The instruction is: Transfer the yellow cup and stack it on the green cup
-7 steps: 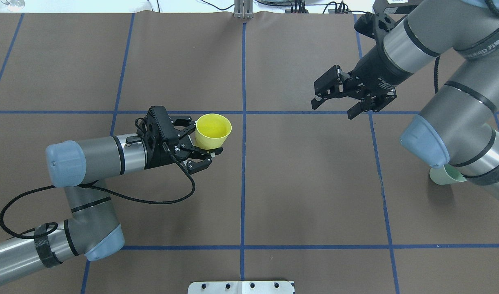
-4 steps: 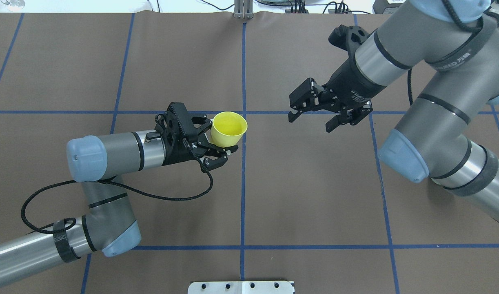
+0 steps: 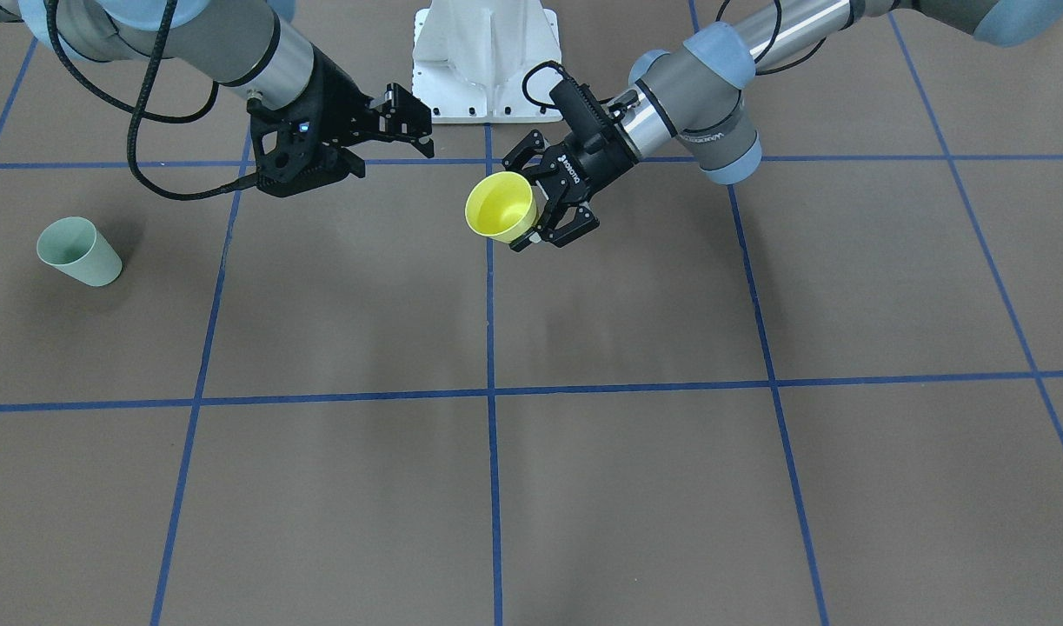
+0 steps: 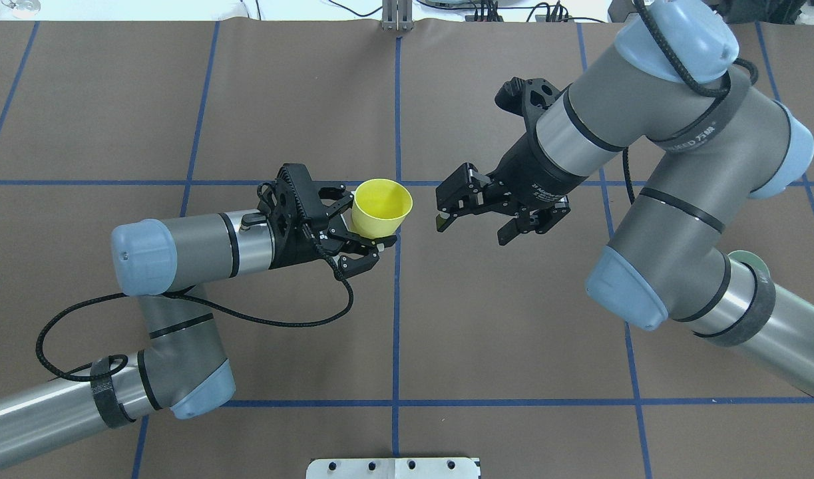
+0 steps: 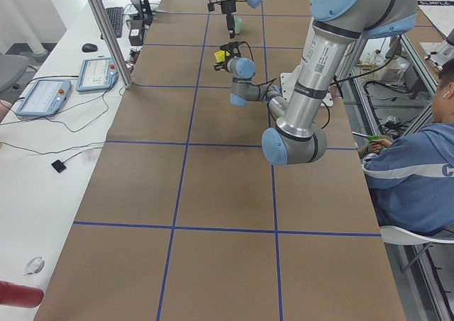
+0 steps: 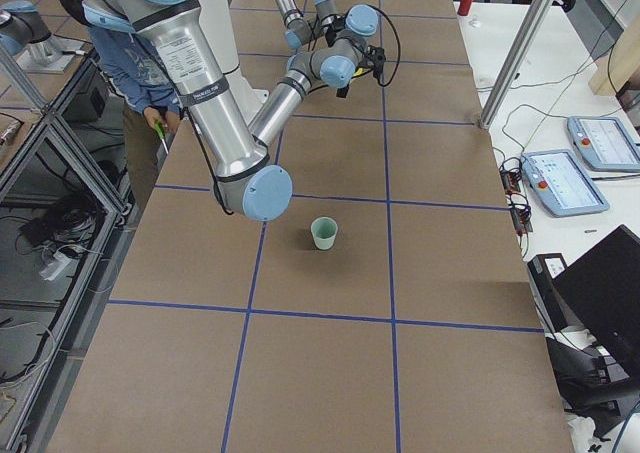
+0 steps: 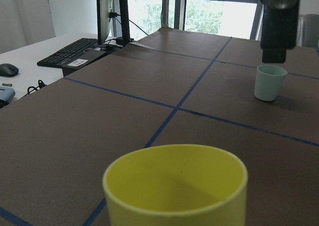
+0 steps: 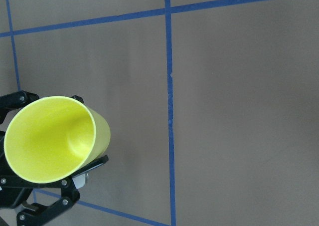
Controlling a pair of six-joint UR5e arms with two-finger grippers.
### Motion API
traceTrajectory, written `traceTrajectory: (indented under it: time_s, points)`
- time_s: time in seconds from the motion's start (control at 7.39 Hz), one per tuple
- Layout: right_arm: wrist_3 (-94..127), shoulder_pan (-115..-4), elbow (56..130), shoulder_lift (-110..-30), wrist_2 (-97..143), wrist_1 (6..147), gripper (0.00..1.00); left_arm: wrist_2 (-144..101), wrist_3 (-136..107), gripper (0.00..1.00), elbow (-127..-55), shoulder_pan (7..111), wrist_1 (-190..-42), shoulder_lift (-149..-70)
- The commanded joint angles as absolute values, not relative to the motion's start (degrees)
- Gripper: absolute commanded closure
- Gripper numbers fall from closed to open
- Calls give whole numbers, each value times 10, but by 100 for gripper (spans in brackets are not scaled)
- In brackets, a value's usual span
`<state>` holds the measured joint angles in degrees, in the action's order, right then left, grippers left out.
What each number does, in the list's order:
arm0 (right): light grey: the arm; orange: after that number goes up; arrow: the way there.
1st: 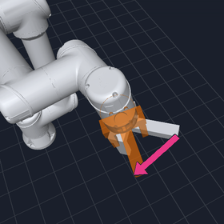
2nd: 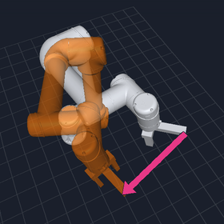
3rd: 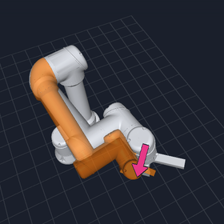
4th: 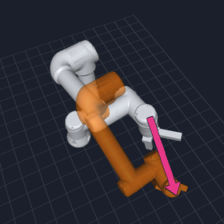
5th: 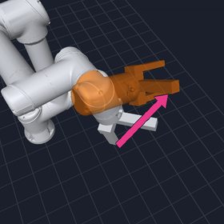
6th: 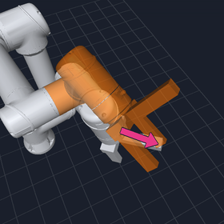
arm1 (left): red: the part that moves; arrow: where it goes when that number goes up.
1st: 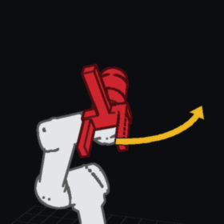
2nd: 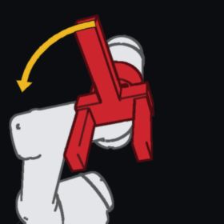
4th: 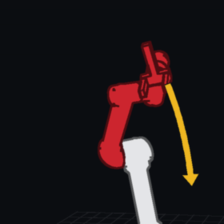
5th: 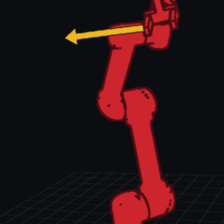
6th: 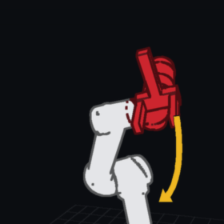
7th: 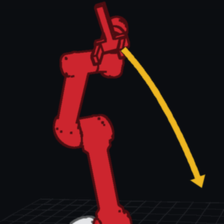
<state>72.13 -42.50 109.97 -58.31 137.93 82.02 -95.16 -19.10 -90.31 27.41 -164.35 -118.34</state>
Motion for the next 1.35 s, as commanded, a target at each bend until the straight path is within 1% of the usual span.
traceTrajectory:
  time_s: [0.0, 0.27, 0.68, 0.95, 1.22]
  points:
    - [740, -415, 1094, -569, 1366, 818, 1, -945, -191, 100, -908, 260, -1624, -1168]
    - [744, -412, 1092, -568, 1364, 817, 1, -951, -192, 100, -933, 260, -1634, -1128]
    - [745, -410, 1074, -549, 1364, 812, 1, -951, -192, 100, -964, 258, -1637, -1124]
    - [748, -394, 1058, -546, 1343, 773, 1, -950, -192, 100, -964, 254, -1635, -1124]
    - [757, -382, 1054, -531, 1323, 773, 1, -947, -192, 100, -964, 246, -1633, -1124]
